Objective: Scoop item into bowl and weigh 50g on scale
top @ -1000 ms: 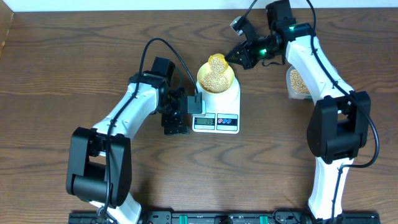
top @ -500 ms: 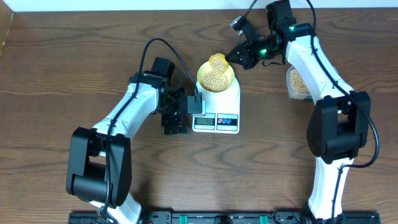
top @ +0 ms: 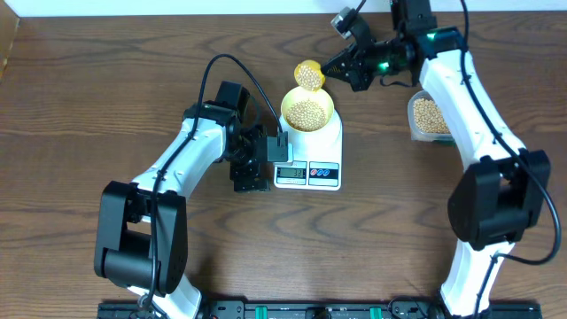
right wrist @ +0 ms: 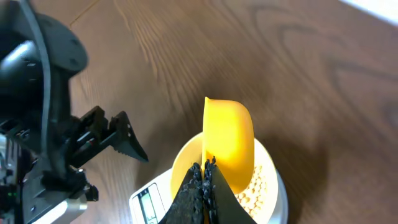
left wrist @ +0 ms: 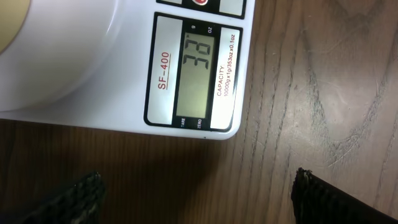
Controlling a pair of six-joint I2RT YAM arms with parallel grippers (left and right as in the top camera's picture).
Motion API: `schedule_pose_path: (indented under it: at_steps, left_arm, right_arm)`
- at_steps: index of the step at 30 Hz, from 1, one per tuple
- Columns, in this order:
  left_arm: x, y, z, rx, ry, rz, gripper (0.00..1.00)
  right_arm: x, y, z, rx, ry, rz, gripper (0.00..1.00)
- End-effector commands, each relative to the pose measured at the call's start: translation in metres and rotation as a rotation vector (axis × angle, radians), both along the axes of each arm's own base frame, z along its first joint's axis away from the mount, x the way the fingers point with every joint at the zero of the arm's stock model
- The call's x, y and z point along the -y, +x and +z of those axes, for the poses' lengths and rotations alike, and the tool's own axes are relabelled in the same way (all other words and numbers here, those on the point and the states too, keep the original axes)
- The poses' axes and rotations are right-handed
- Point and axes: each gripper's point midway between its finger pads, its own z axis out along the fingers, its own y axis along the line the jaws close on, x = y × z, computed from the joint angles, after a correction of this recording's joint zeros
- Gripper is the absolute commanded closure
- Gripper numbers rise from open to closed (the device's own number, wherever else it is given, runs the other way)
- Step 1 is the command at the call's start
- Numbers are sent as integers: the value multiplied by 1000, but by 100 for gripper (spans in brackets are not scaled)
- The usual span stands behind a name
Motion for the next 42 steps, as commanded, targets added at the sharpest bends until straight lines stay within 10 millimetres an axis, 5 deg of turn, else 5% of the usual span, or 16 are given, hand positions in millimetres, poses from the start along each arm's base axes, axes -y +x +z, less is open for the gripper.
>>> schedule_pose_path:
  at_steps: [1,42]
  left_arm:
    - [-2,-3,3,5,5,3,2]
    - [-2,-3,3,5,5,3,2]
  right_arm:
    - [-1,-4,14,91,-5,47,99]
    - [1,-10,5,112,-60,80,99]
